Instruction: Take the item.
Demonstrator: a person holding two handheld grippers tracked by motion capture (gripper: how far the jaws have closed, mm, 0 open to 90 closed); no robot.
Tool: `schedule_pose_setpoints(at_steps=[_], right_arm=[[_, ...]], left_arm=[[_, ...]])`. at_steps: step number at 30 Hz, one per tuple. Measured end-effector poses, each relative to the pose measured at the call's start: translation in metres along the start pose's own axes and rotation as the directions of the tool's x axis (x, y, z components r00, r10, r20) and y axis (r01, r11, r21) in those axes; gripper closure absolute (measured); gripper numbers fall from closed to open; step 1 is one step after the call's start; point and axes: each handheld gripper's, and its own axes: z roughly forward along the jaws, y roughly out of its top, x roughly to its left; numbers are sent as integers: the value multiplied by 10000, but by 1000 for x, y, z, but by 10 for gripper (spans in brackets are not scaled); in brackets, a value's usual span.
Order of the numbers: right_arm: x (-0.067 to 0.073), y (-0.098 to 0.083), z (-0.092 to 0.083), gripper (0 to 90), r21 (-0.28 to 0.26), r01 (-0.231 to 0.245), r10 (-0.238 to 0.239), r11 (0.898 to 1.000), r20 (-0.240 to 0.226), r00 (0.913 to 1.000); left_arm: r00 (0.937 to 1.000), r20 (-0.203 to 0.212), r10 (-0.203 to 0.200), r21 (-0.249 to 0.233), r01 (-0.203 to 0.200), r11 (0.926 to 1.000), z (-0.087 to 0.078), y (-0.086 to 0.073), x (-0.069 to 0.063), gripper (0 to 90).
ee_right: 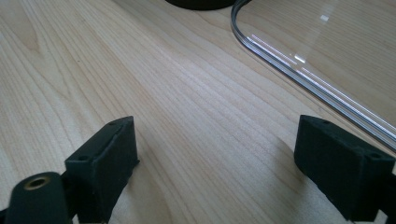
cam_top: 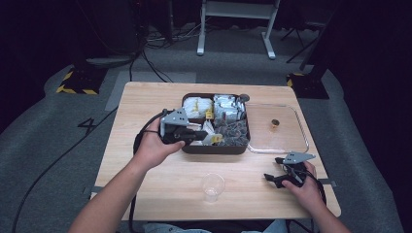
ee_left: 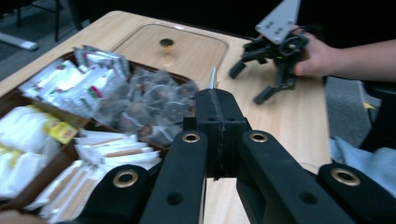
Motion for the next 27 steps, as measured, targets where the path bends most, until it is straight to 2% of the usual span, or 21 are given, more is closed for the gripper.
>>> schedule_pose_setpoints(at_steps=[2, 3, 4, 6, 8, 9, 15, 22, 27], right_arm=[[0, 0, 0, 133, 2, -4, 4, 10000, 1, 10000], [0, 0, 0, 133, 2, -4, 4, 10000, 1, 10000], [0, 0, 0, 133, 1, -2, 2, 10000, 1, 10000], [0, 0, 0, 133, 0, -3, 3, 10000, 1, 10000], [0, 0, 0, 133, 1, -4, 4, 10000, 2, 10000], [0, 0, 0, 133, 1, -4, 4, 10000, 2, 10000], [0, 0, 0, 133, 5, 5, -5, 10000, 4, 10000], [0, 0, 0, 133, 1, -4, 4, 10000, 2, 10000], [0, 0, 0, 133, 1, -4, 4, 10000, 0, 10000]], left_arm=[[9999, 144, 49, -75, -48, 10000, 1, -3, -9, 900], [9999, 144, 49, -75, -48, 10000, 1, -3, -9, 900], [9995, 277, 149, -122, -146, 9998, 1, -6, -18, 900], [9993, 340, 183, -175, -177, 9997, 2, -8, -23, 900], [9985, 481, 246, -214, -236, 9995, 3, -13, -35, 900], [9985, 481, 246, -214, -236, 9995, 3, -13, -35, 900], [9965, 797, 235, -273, -214, 9994, 14, -28, -55, 900], [9938, 1107, 121, -267, -92, 9996, 25, -41, -67, 900], [9931, 1168, 146, -152, -129, 9998, 31, -50, -73, 900]])
